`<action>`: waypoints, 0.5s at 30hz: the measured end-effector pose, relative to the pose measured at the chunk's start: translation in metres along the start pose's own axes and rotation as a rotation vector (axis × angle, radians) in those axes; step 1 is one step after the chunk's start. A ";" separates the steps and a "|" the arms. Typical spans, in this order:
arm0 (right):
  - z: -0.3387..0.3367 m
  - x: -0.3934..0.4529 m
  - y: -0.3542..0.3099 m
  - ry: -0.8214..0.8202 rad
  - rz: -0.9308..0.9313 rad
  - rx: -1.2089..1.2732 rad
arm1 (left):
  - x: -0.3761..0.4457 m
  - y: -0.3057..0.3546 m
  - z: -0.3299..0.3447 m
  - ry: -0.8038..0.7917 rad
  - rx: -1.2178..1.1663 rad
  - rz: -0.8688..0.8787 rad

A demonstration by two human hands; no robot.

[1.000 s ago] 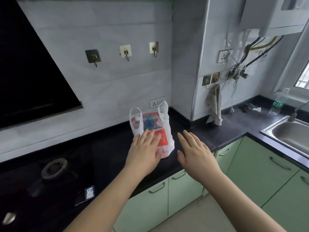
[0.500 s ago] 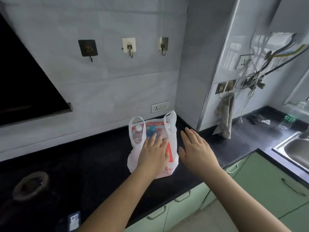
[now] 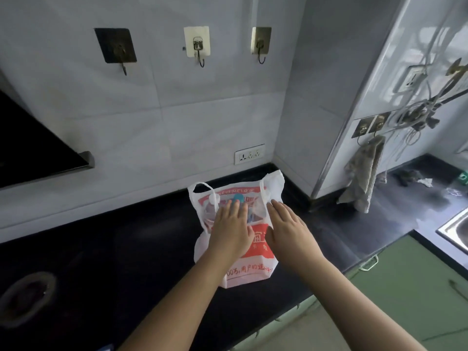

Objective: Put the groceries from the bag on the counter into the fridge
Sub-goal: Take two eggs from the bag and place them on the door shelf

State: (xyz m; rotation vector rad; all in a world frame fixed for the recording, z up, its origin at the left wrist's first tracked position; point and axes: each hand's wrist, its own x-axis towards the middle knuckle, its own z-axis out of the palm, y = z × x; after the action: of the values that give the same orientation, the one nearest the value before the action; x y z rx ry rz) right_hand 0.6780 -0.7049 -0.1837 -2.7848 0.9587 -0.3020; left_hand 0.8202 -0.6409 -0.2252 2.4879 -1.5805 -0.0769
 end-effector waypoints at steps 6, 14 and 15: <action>0.022 0.036 -0.008 -0.108 -0.028 0.158 | 0.005 -0.026 0.001 0.110 0.089 -0.089; 0.038 0.087 -0.010 -0.198 -0.171 0.207 | 0.024 -0.040 -0.006 0.309 0.104 -0.003; 0.038 0.092 -0.008 -0.207 -0.185 0.203 | 0.028 -0.038 -0.007 0.296 0.088 0.008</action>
State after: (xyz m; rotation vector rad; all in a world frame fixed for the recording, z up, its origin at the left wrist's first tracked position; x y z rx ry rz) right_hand 0.7634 -0.7519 -0.2066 -2.6560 0.5898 -0.1235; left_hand 0.8673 -0.6491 -0.2242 2.4181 -1.4968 0.3528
